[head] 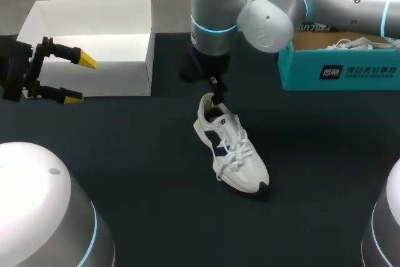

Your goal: Take the shoe out of the shoebox, open the shoe tongue, remove and reinsert the insole, then place the shoe into the shoebox

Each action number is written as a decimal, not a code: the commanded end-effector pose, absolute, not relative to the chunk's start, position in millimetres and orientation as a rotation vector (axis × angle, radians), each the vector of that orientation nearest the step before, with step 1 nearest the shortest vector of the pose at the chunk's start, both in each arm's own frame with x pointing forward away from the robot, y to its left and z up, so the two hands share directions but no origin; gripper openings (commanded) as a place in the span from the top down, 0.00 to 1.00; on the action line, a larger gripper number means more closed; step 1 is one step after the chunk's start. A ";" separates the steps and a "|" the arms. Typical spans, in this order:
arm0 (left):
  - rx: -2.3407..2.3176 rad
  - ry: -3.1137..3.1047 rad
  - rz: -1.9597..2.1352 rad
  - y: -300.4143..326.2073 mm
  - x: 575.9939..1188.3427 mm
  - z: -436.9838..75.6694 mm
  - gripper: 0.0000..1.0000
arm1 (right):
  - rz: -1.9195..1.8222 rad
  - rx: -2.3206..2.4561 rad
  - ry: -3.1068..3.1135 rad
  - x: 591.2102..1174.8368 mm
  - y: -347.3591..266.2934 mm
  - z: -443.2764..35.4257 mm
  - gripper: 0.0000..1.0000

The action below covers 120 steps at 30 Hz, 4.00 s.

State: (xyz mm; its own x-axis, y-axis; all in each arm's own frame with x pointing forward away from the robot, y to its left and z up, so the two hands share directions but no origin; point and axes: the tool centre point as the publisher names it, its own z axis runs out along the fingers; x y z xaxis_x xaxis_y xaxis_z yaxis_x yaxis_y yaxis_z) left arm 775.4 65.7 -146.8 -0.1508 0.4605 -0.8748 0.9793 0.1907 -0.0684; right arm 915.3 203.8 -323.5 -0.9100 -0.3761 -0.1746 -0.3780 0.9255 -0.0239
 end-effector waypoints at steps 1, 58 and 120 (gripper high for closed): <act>1.369 1.732 -0.886 65.8 775.3 -146.2 0.00 | 0.013 -0.584 2.920 921.0 206.4 -337.5 0.00; 1.369 1.732 -0.886 65.8 775.3 -146.2 0.00 | -0.100 -0.605 2.984 931.8 155.1 -187.5 1.00; 1.369 1.732 -0.886 65.8 775.3 -146.2 0.00 | -0.130 -0.467 2.812 1101.9 -67.8 -124.6 1.00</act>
